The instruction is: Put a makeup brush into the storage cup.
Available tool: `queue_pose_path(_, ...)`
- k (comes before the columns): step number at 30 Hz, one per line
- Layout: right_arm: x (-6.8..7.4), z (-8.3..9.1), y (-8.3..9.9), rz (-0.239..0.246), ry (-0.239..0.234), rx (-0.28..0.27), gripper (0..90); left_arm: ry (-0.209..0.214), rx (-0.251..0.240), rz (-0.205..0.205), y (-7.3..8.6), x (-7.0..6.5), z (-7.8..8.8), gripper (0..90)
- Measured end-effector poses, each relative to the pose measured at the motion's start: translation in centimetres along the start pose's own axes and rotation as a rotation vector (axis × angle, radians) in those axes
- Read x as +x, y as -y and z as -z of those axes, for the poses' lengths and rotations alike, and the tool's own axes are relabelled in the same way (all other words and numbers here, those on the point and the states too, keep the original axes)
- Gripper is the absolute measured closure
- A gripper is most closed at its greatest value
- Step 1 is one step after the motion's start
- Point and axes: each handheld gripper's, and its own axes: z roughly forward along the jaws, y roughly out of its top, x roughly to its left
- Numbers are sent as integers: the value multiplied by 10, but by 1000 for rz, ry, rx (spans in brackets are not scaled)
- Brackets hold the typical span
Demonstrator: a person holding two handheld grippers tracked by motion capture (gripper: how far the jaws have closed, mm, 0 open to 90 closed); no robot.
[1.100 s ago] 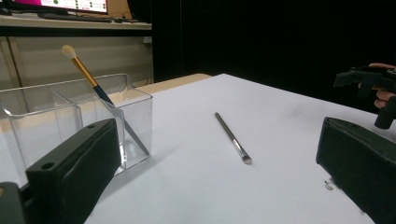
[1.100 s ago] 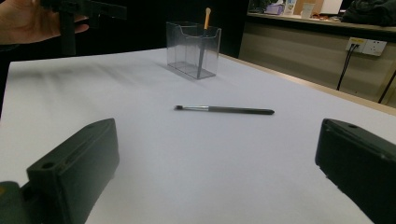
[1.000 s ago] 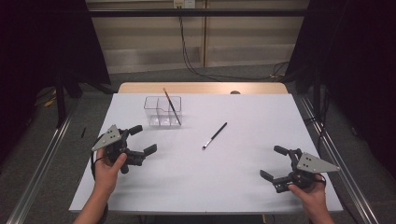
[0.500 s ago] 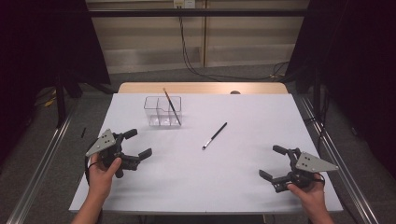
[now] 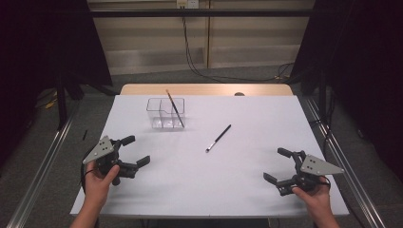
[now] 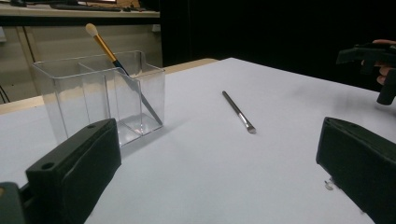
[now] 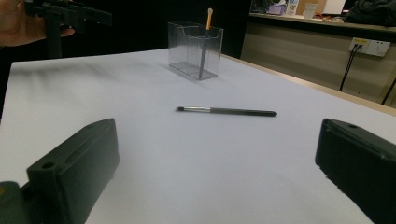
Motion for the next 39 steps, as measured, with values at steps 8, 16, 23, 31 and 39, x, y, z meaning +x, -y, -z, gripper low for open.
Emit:
queue_pose_path(8,0,1,0,1,2,-3,0,-13,0,-1,3,-2,8,0)
queue_pose_path(16,0,1,-1,-1,4,-4,0,-19,20,-18,7,-5,11,0)
queue_pose_path(23,-1,1,-1,-1,6,-6,0,-30,36,-31,9,-8,18,0)
queue_pose_path(31,-1,1,0,3,3,-3,0,-43,39,-23,13,-7,22,0)
queue_pose_path(39,-1,0,-1,3,4,-2,0,-49,41,-21,14,-7,22,0)
